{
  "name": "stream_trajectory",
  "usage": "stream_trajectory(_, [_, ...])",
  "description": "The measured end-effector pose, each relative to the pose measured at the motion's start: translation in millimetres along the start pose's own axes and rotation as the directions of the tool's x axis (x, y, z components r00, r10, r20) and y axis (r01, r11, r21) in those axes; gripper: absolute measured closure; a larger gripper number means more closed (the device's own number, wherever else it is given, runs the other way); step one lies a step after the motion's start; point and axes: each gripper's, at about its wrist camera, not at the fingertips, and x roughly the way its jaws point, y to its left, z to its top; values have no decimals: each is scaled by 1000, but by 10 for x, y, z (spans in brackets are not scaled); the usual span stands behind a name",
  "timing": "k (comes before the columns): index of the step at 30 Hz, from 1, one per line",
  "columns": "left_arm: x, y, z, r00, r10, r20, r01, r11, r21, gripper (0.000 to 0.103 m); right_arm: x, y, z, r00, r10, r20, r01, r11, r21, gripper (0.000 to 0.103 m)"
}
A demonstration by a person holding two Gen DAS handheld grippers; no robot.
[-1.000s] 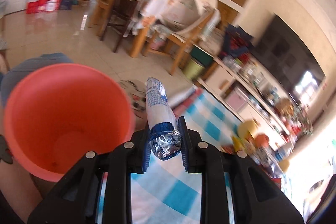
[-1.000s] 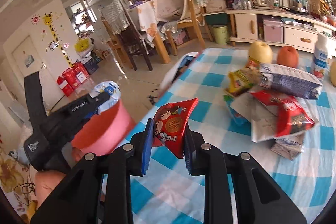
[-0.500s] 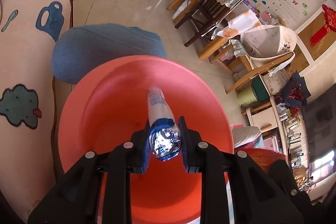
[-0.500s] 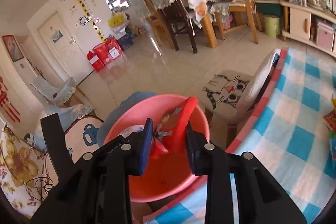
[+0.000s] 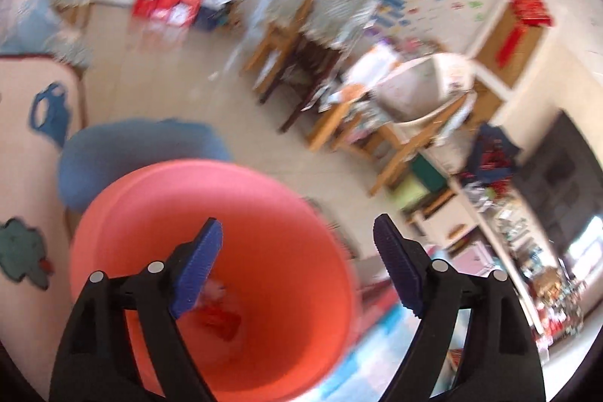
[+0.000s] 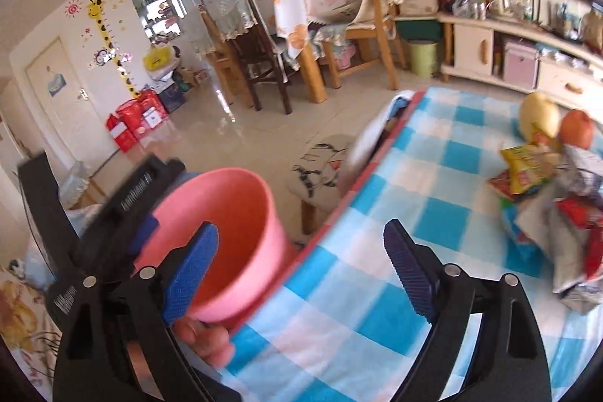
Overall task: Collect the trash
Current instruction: 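Open both tools over the pink bucket to drop bottle and wrapper, then bring both tools back over the table toward the snack pile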
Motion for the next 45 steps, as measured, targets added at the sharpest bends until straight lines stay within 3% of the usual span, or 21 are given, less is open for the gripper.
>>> stream_trajectory(5, [-95,-262,-96,993,-121,-6,121,990,76,15,-263,-244,-202,994,-97,58,99,995,-30,13])
stream_trajectory(11, [-162,-539,-221,986,-155,-63,165,964,208,15,-674,-409,-392,967,-192,170,208,974,-86,7])
stream_trajectory(16, [-207,-710,-345,977,-189,-100,210,938,276,16,-891,-576,-543,953,-223,206,246,965,-92,5])
stream_trajectory(25, [-336,-1048,-656,957,-267,-110,288,865,411,15,-1101,-982,-788,948,-260,186,268,963,-18,5])
stream_trajectory(33, [-430,-1380,-988,935,-311,-171,354,769,532,16,-1255,-1323,-908,944,-284,169,280,959,45,5])
stream_trajectory(45, [-519,-1662,-1456,904,-332,-268,426,674,604,15,-1562,-1922,-897,926,-339,166,311,934,174,5])
